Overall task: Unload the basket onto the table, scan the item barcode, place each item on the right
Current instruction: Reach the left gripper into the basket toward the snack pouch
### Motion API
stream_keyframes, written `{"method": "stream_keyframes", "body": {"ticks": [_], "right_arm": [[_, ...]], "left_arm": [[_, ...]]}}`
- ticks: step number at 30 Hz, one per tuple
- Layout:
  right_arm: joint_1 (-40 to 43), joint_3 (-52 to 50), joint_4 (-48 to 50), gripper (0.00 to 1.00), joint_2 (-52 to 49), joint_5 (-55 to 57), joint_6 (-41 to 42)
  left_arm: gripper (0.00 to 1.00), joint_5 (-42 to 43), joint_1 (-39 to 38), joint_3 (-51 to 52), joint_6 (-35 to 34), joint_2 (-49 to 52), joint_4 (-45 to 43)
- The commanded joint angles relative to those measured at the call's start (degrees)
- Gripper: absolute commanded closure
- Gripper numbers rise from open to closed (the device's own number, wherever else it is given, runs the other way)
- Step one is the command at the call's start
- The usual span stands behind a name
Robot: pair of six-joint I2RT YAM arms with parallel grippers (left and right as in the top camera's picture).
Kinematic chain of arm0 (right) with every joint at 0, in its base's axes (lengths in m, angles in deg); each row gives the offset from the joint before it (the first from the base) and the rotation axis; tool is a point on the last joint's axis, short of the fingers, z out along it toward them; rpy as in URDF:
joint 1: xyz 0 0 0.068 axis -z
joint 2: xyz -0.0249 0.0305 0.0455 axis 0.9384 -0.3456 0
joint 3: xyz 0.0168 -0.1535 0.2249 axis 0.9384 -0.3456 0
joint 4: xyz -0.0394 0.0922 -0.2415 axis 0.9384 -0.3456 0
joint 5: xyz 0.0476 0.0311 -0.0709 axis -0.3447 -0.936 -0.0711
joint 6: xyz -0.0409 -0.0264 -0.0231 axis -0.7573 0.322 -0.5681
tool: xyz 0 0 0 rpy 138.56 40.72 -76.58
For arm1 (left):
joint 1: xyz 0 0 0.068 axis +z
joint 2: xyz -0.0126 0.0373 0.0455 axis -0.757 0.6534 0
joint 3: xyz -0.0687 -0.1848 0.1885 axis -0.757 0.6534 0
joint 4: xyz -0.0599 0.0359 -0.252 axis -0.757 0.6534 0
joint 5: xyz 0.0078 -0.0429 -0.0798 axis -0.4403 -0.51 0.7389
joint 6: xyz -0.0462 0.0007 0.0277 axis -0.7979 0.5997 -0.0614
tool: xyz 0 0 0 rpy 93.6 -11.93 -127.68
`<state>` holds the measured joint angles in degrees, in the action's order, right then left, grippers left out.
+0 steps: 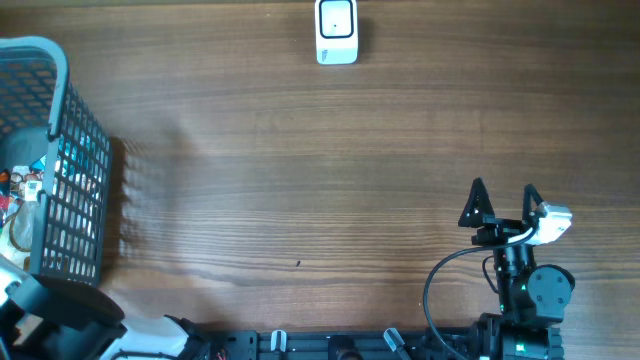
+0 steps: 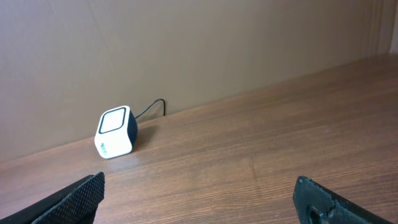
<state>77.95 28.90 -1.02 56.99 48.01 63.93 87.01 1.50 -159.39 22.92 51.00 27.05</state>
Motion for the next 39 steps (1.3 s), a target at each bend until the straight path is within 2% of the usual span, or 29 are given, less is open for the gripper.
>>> {"method": "stream_keyframes", "body": {"ticks": [1,6,10,17,24,34,35,37,38,39], "right_arm": [[0.0,-0.04,0.35,0.0,0.13,0.42,0.24],[0.0,-0.04,0.35,0.0,0.13,0.42,0.24],[0.0,-0.04,0.37,0.0,0.13,0.42,0.24],[0.0,-0.04,0.37,0.0,0.13,0.42,0.24],[0.0,-0.04,0.37,0.0,0.13,0.42,0.22],[0.0,-0.04,0.35,0.0,0.13,0.42,0.22],[0.0,-0.04,0.35,0.0,0.13,0.42,0.24],[0.0,-0.04,0.35,0.0,0.13,0.42,0.22],[0.0,-0.04,0.37,0.0,0.13,0.42,0.22],[0.0,-0.04,0.37,0.0,0.13,0.42,0.22]], "left_arm": [[0.0,4.02,0.26,-0.42,13.64,3.26,1.86],[0.0,5.2,0.26,1.46,21.07,5.79,2.43],[0.0,5.31,0.26,5.68,24.11,7.89,0.76],[0.0,8.76,0.26,12.46,24.35,9.22,-7.67],[0.0,10.21,0.26,14.49,25.0,9.31,-11.37],[0.01,10.16,0.26,18.03,27.28,9.35,-10.4],[0.04,10.16,0.26,18.03,27.3,9.35,-10.19],[0.21,10.16,0.26,18.03,27.28,9.35,-9.79],[0.21,10.19,0.26,18.03,27.28,9.35,-9.77],[0.12,10.19,0.26,18.03,27.28,9.35,-9.79]]}}
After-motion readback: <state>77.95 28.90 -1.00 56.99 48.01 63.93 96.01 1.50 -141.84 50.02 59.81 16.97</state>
